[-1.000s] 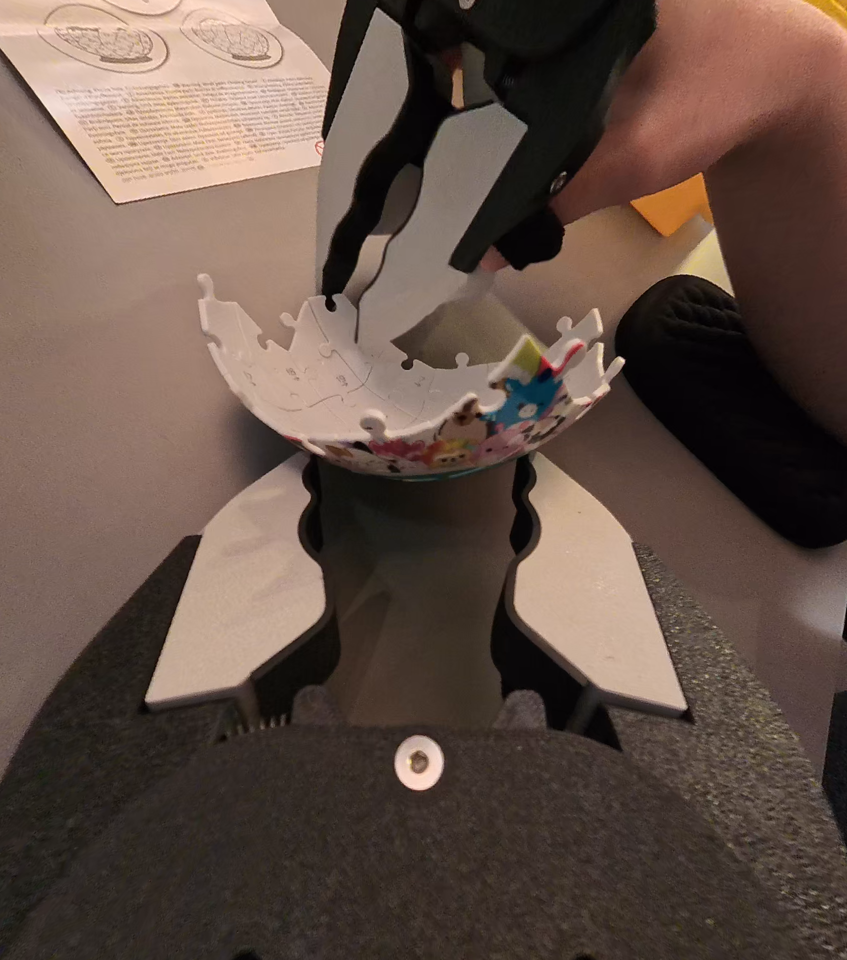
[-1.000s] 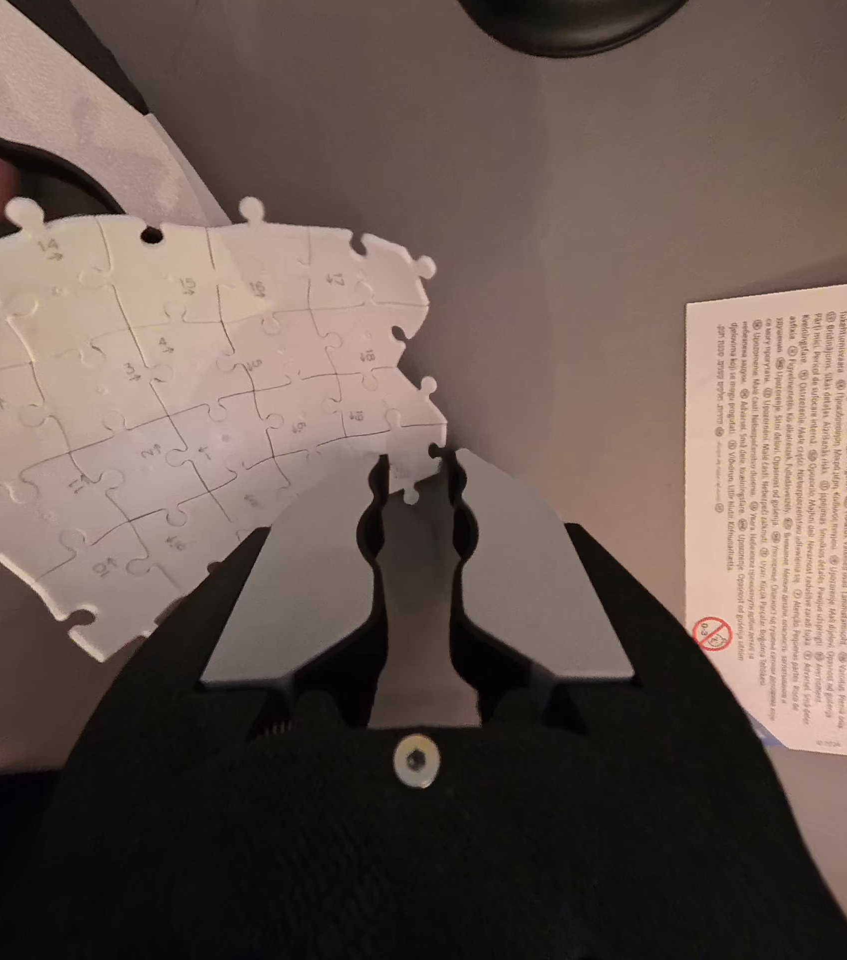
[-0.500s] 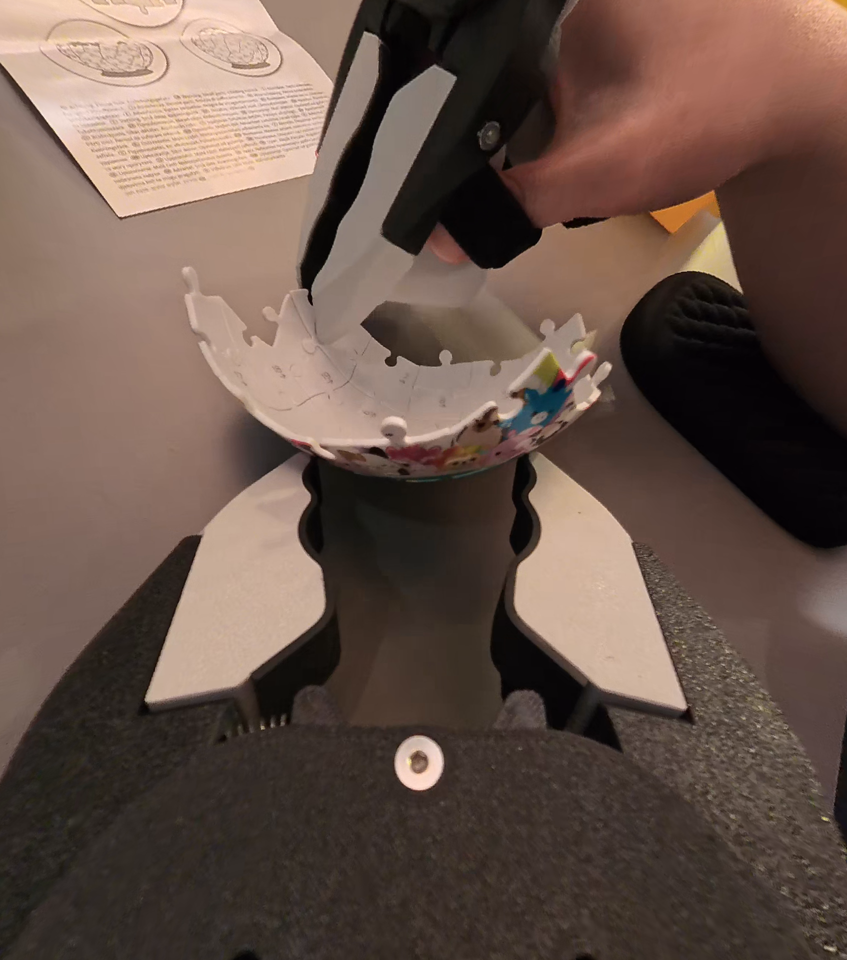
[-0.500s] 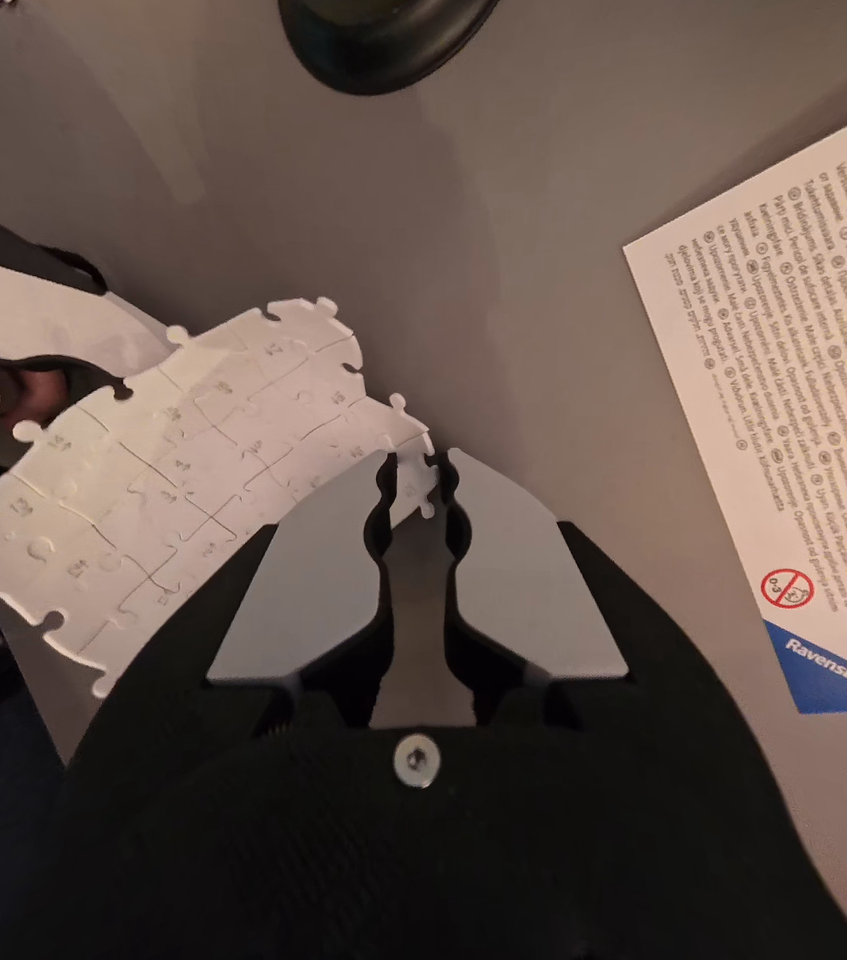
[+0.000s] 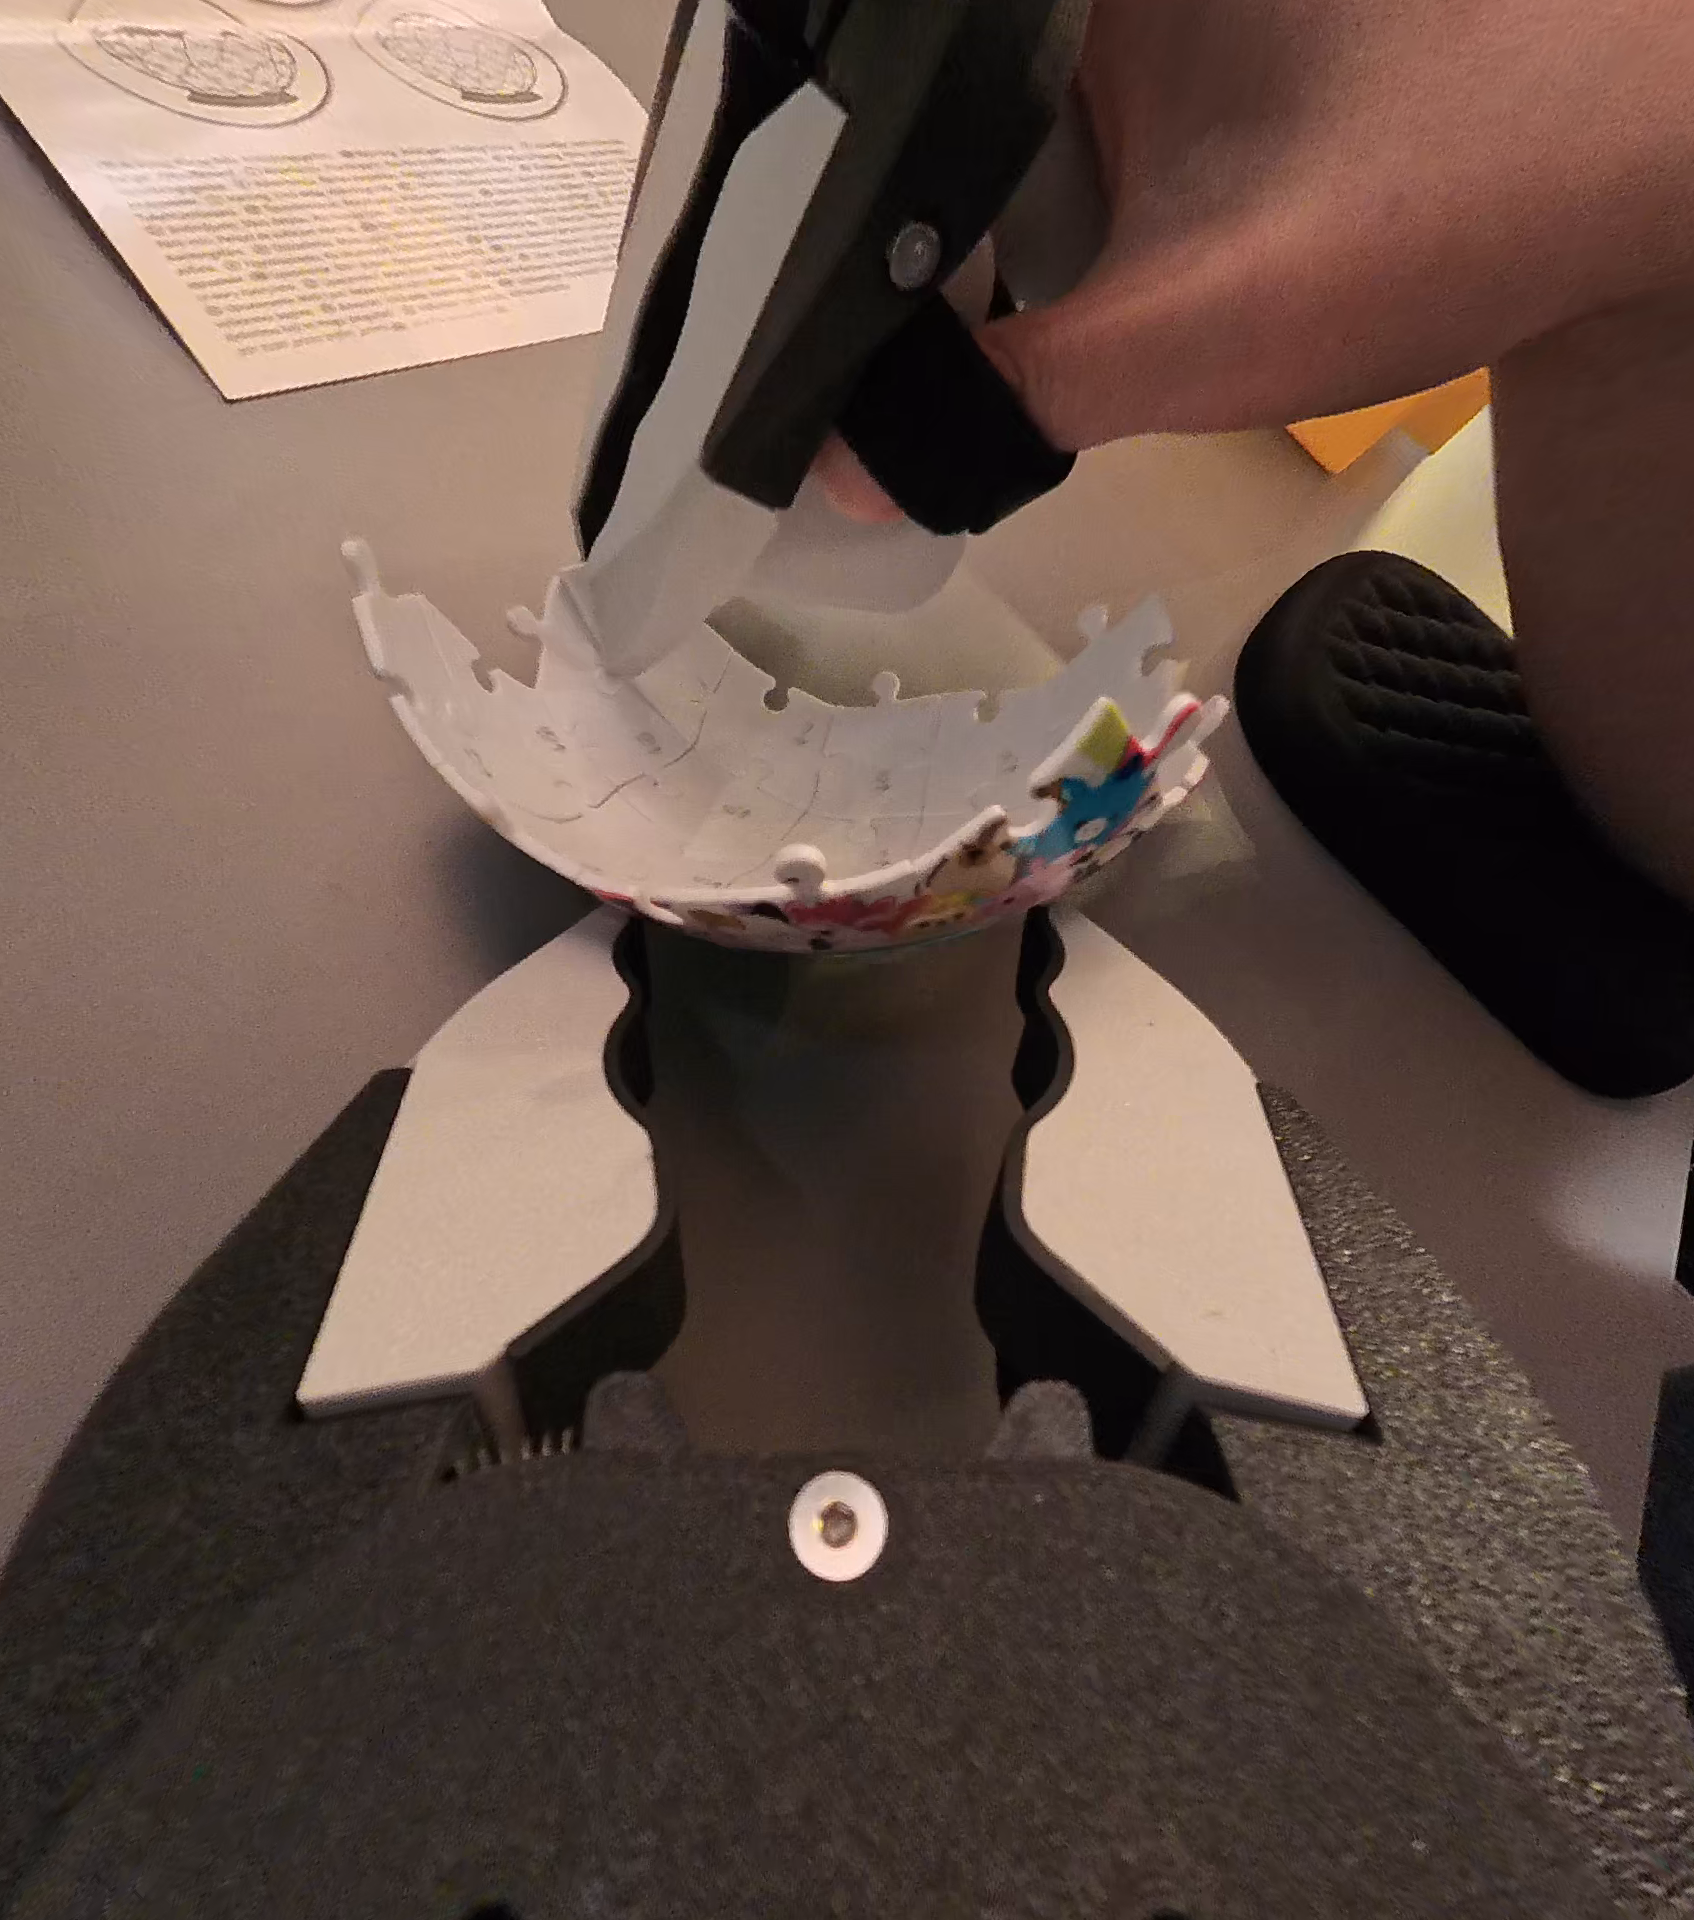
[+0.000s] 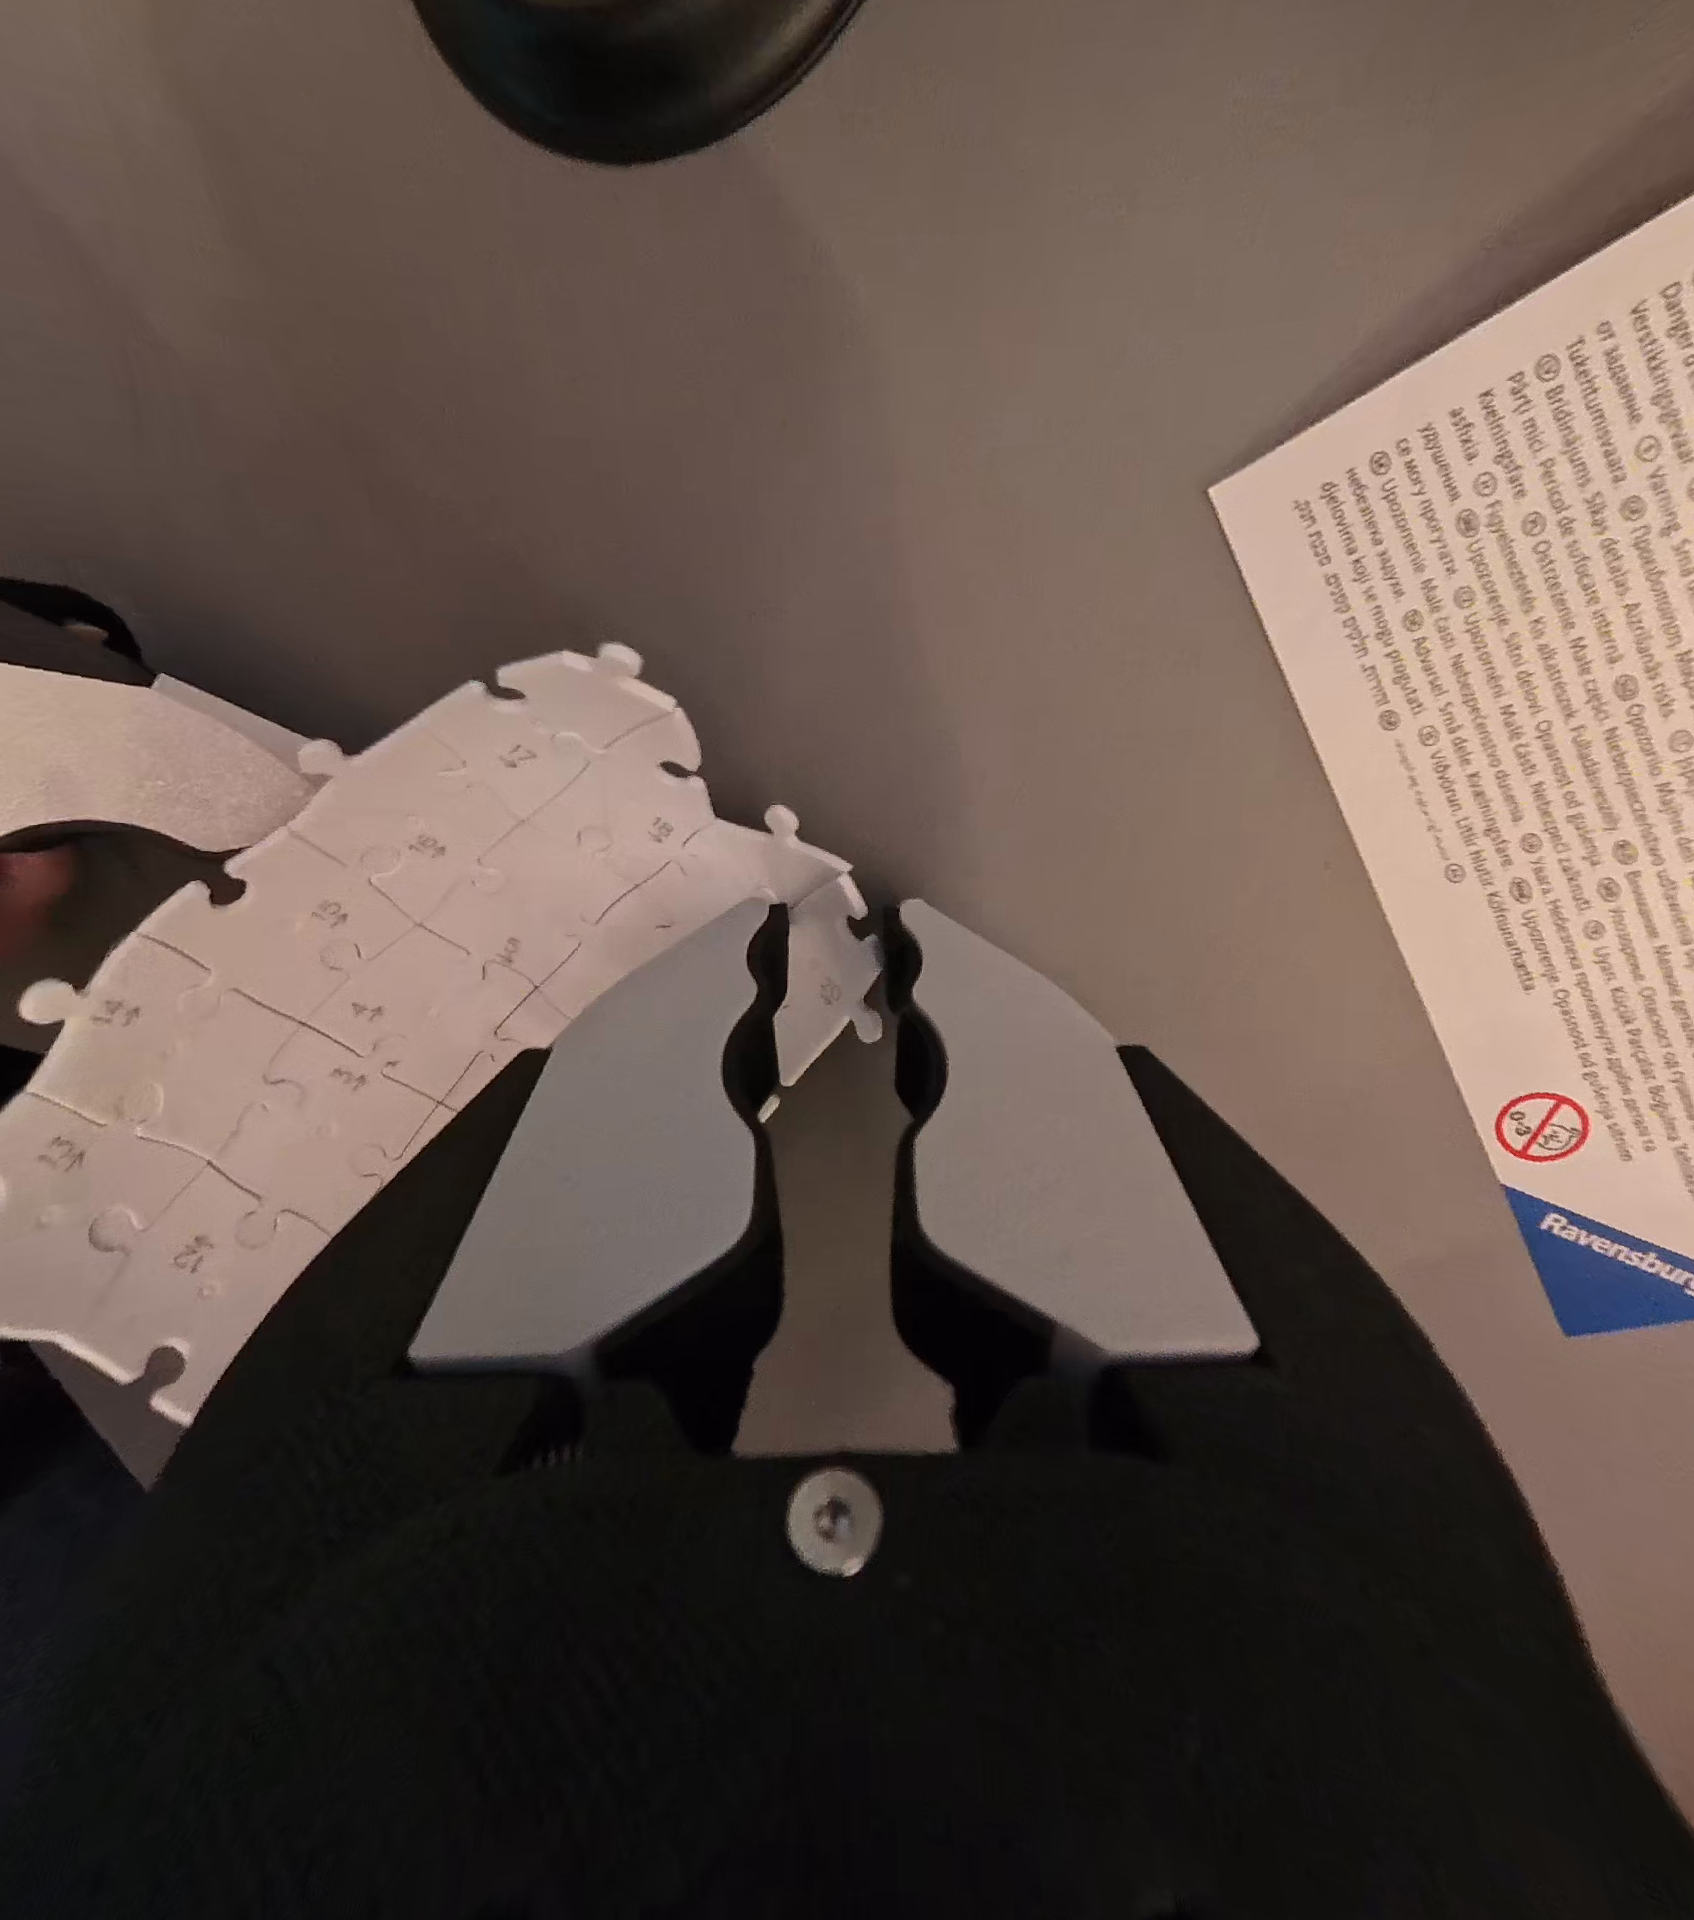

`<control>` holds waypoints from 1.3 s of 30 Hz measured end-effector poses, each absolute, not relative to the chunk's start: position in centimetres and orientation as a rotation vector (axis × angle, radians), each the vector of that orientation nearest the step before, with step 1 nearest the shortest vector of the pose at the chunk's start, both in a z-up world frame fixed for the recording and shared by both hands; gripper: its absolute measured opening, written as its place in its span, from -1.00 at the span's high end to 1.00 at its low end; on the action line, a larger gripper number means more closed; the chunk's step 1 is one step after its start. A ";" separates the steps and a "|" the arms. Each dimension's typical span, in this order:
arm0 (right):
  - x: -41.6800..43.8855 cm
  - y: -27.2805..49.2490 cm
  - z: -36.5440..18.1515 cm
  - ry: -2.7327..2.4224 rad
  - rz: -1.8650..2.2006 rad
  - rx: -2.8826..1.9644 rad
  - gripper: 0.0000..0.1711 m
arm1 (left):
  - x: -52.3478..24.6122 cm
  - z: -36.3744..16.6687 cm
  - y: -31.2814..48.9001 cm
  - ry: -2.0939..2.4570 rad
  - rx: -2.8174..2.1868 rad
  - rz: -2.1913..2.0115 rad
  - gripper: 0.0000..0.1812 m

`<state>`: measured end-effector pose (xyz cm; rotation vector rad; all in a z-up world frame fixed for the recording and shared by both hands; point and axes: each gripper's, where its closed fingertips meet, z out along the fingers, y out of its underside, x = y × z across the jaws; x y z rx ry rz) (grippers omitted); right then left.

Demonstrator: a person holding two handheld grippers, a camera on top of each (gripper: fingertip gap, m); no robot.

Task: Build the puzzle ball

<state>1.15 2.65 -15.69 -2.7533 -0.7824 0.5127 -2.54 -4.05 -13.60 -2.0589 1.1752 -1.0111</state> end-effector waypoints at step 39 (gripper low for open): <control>3.0 2.3 -15.5 -0.789 0.730 -2.782 0.79 | -2.6 -13.3 -3.7 1.131 -2.058 -1.063 0.30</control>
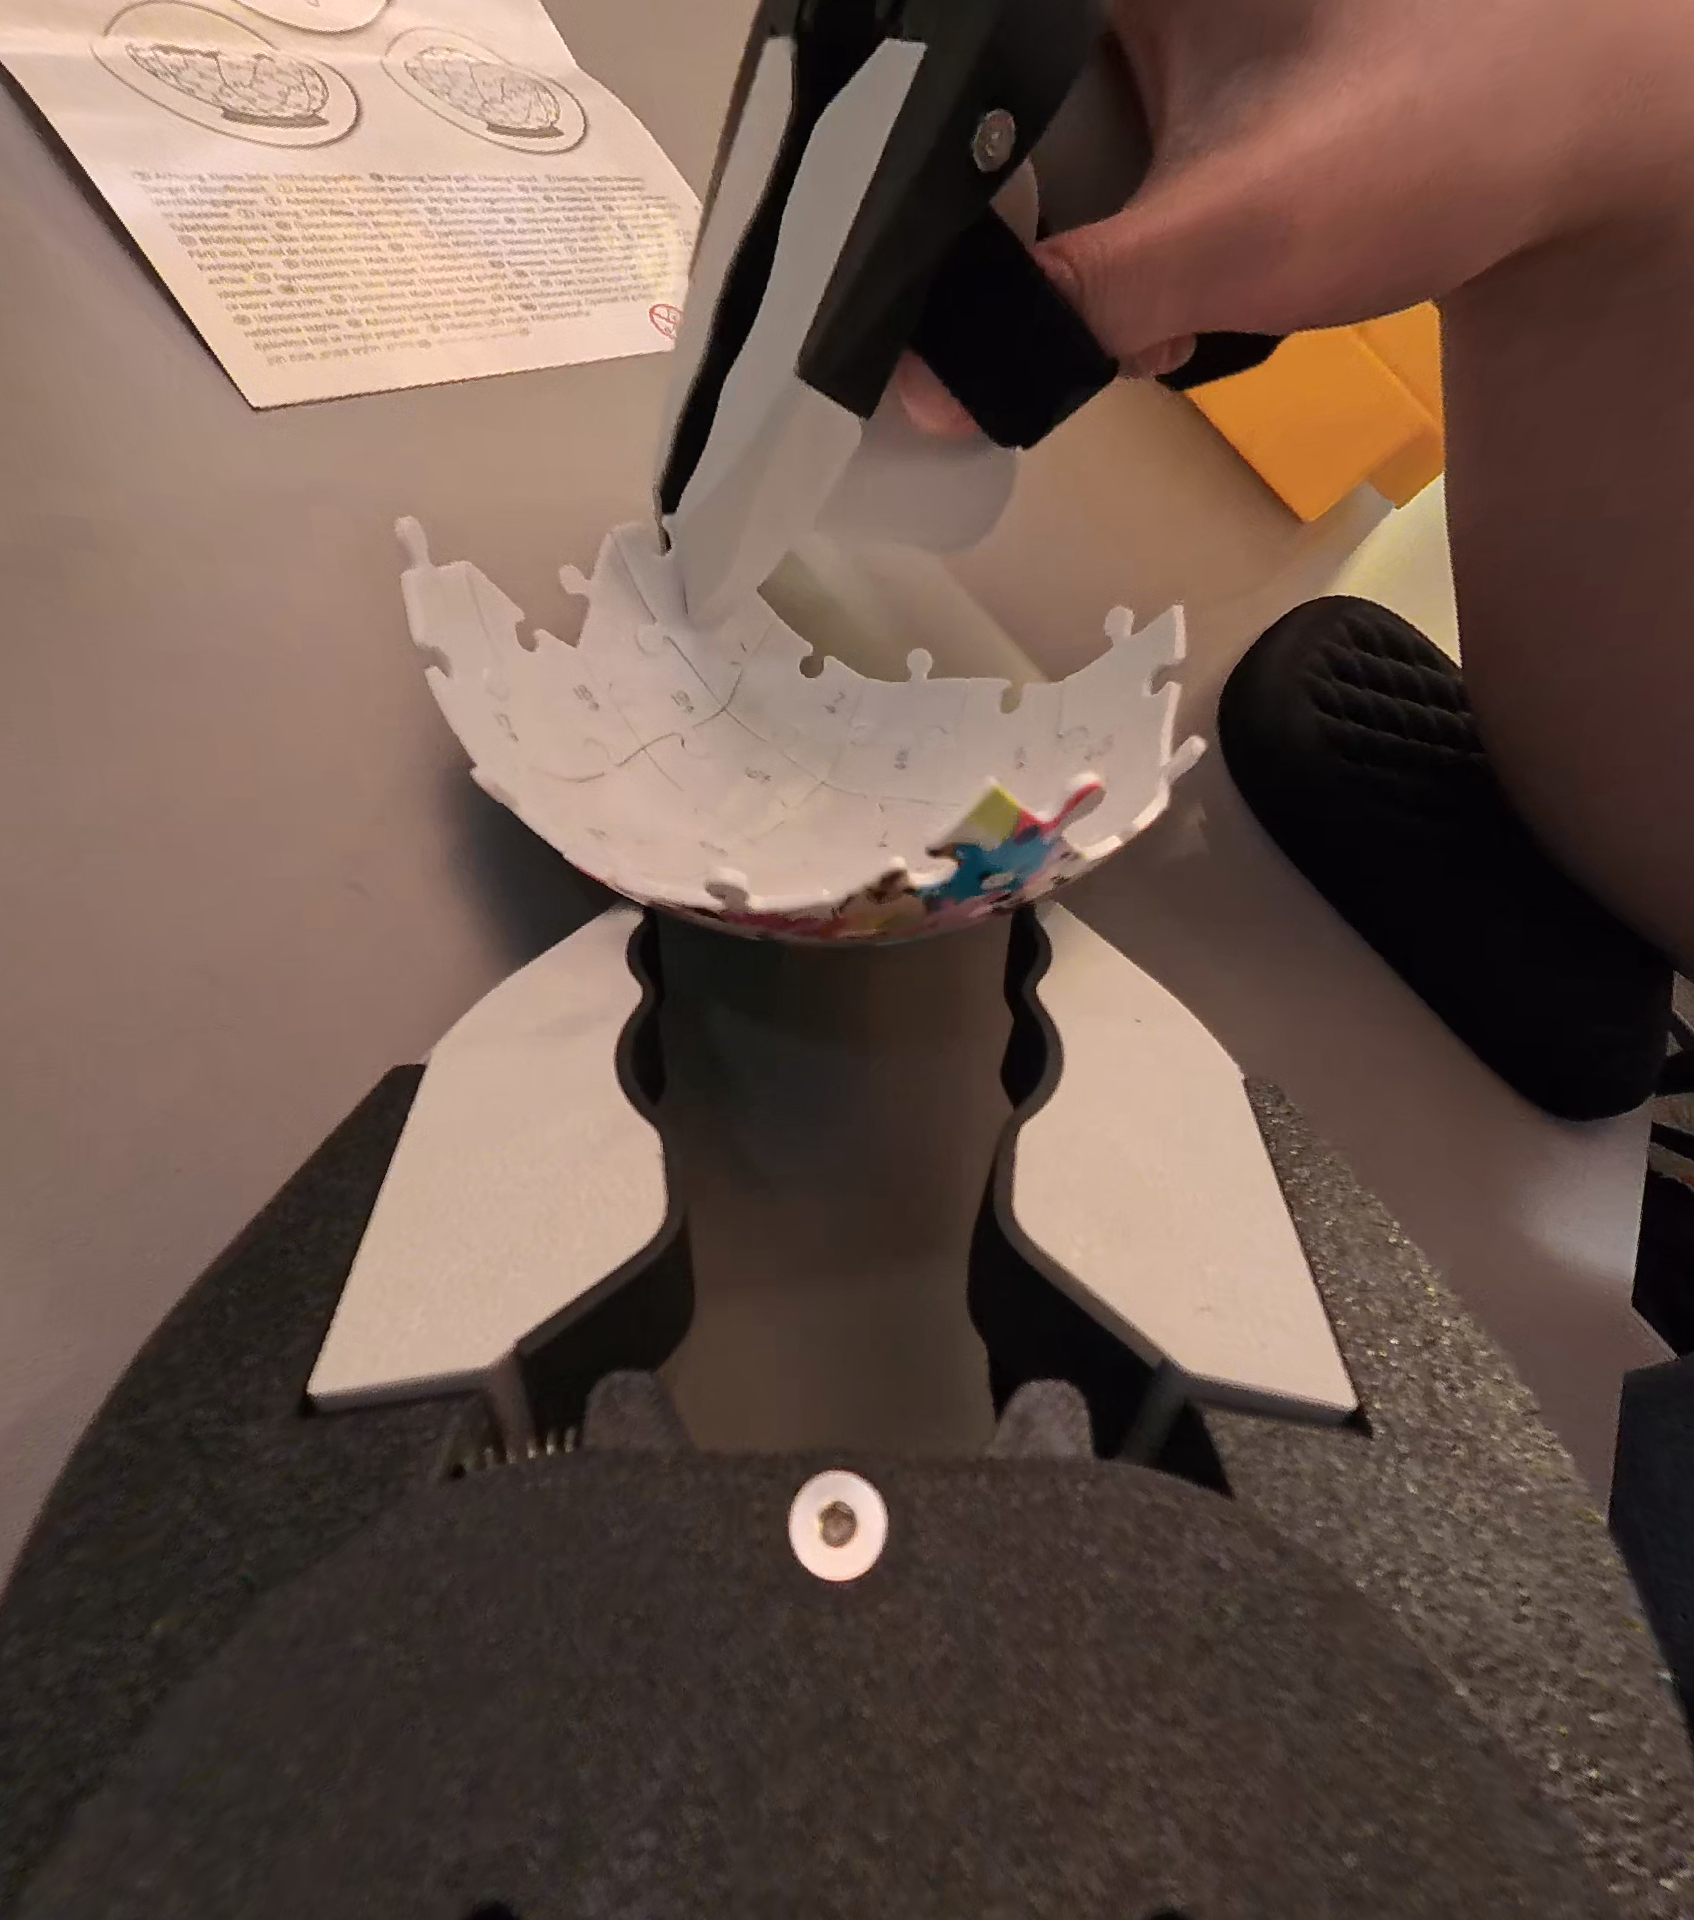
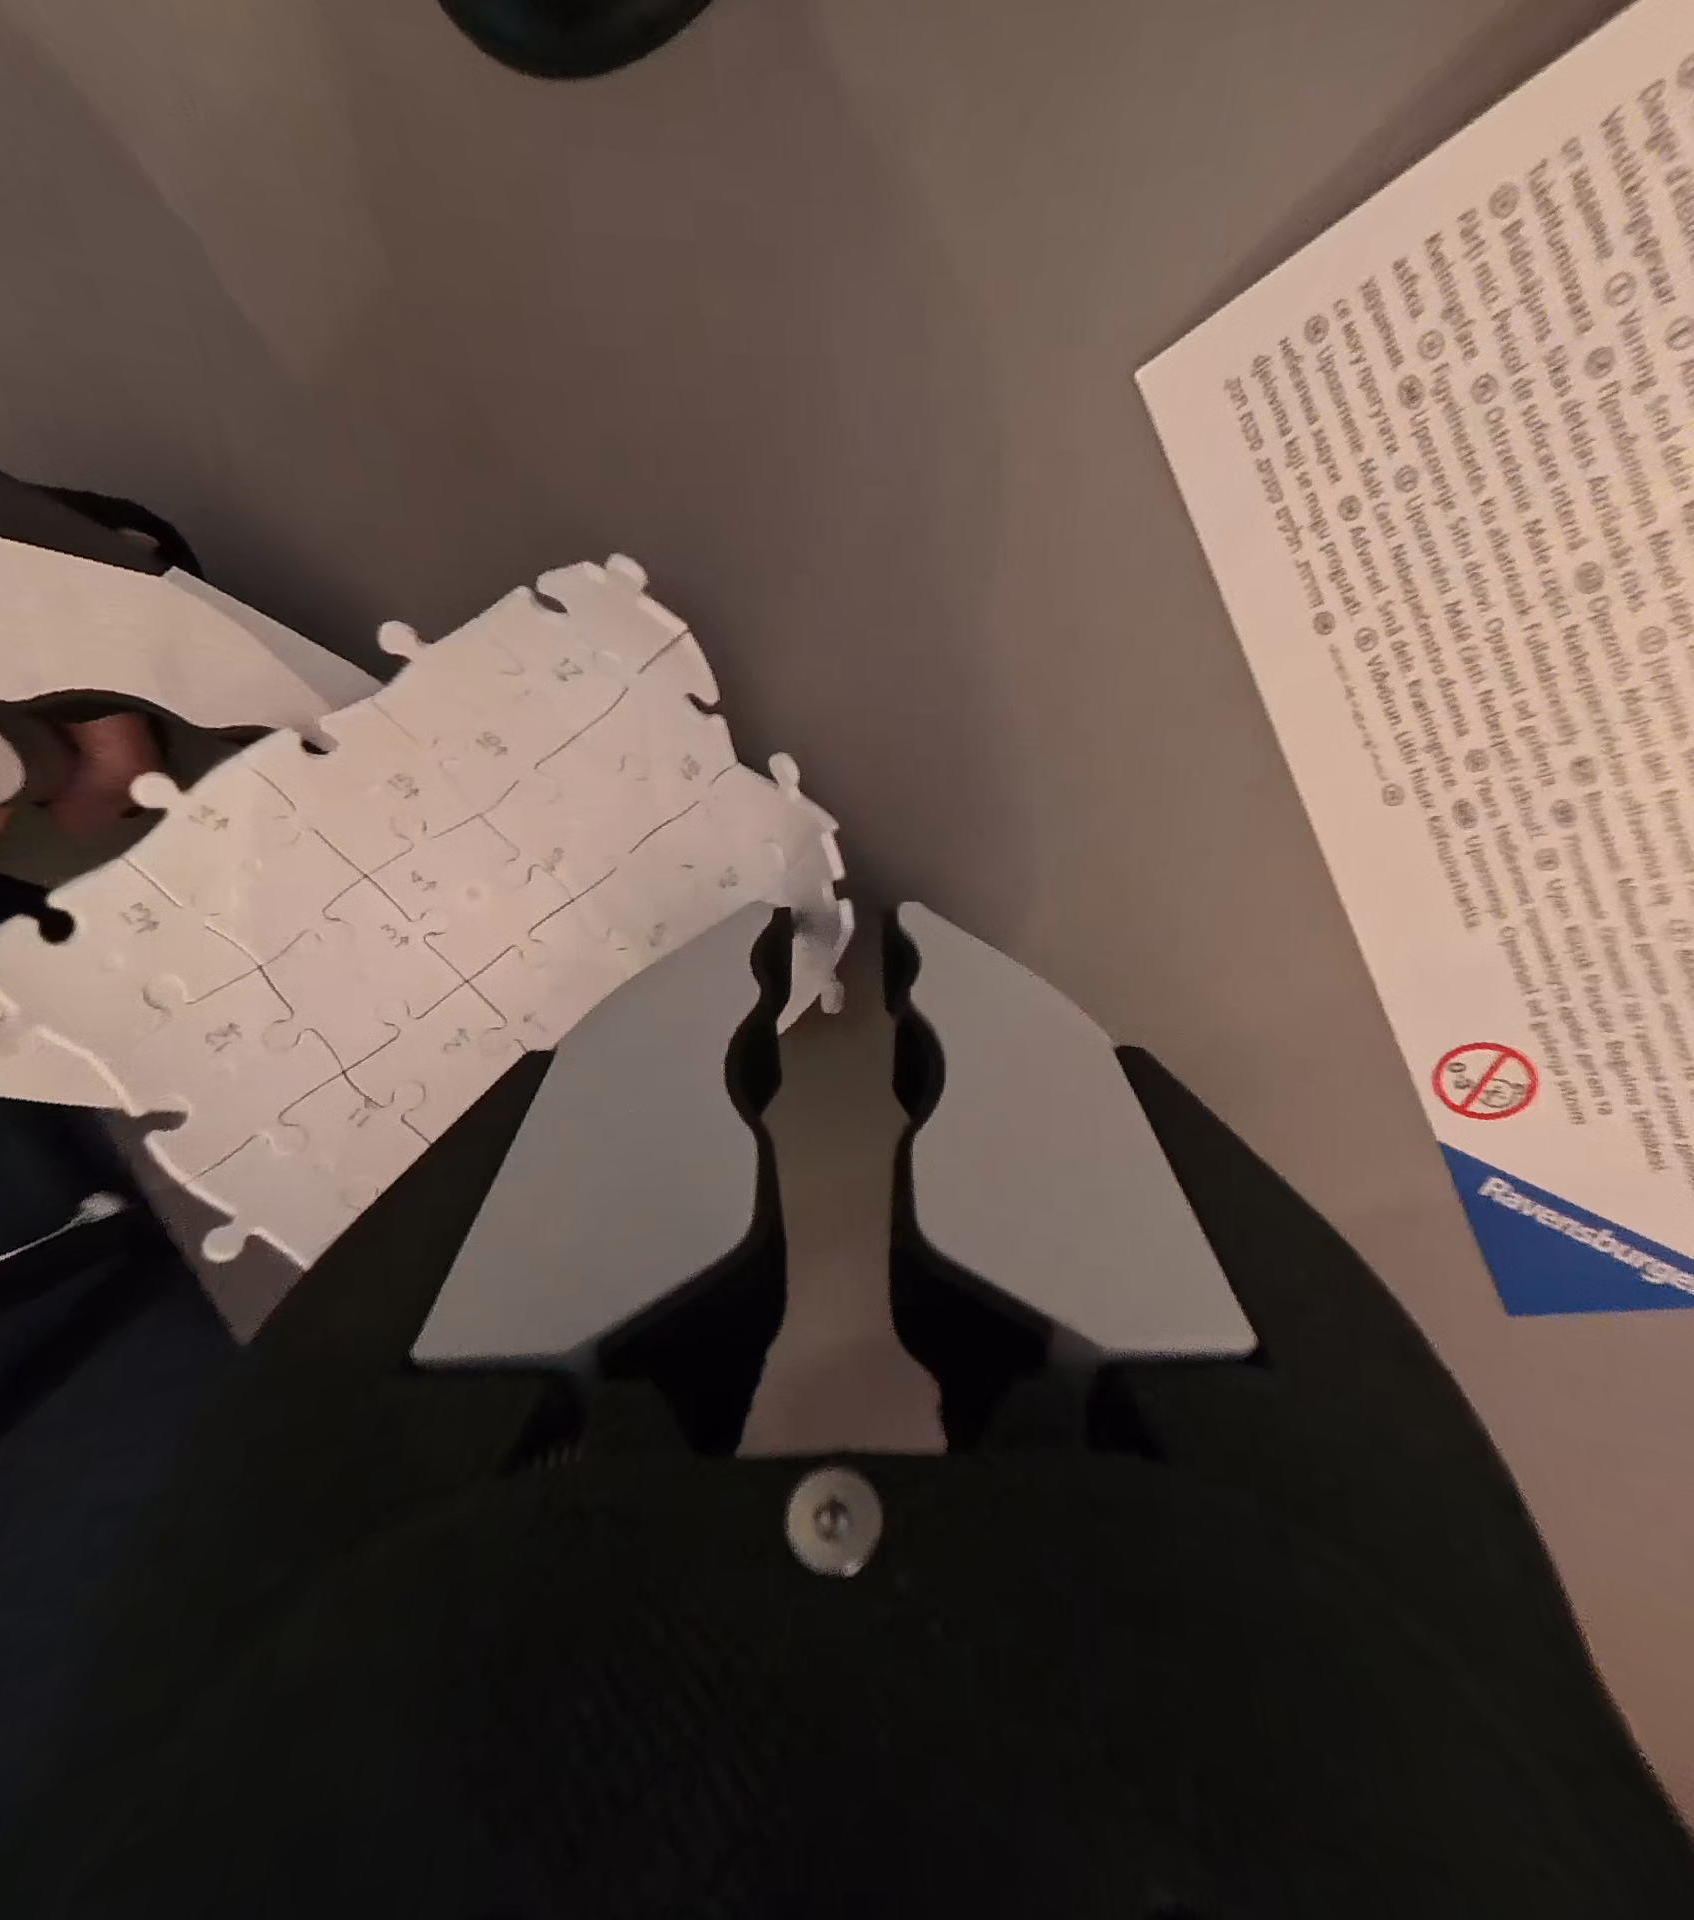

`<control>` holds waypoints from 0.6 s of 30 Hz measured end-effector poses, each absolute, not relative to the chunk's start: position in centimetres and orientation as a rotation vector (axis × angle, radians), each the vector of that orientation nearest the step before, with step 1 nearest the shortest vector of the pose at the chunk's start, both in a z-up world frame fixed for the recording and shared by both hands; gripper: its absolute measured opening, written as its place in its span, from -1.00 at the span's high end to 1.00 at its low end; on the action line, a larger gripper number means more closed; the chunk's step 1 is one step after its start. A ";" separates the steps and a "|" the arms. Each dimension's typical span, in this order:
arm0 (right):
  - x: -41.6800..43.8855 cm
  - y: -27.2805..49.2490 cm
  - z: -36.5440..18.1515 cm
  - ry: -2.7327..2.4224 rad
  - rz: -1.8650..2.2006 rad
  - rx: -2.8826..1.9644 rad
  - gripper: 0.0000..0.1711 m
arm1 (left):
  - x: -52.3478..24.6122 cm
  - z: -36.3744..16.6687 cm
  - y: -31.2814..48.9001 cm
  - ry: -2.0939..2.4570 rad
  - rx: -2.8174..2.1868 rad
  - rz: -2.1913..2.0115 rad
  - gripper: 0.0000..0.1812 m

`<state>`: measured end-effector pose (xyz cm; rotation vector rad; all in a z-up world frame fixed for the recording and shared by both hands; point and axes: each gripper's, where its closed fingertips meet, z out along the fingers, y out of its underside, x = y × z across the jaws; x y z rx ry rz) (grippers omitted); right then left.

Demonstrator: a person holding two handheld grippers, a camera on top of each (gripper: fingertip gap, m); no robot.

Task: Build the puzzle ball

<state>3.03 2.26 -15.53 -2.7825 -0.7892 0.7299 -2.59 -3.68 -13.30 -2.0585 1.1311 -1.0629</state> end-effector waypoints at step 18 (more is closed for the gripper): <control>2.0 3.5 -12.0 -1.370 0.369 -2.145 0.99 | -2.6 -13.2 -3.4 1.119 -2.057 -1.069 0.31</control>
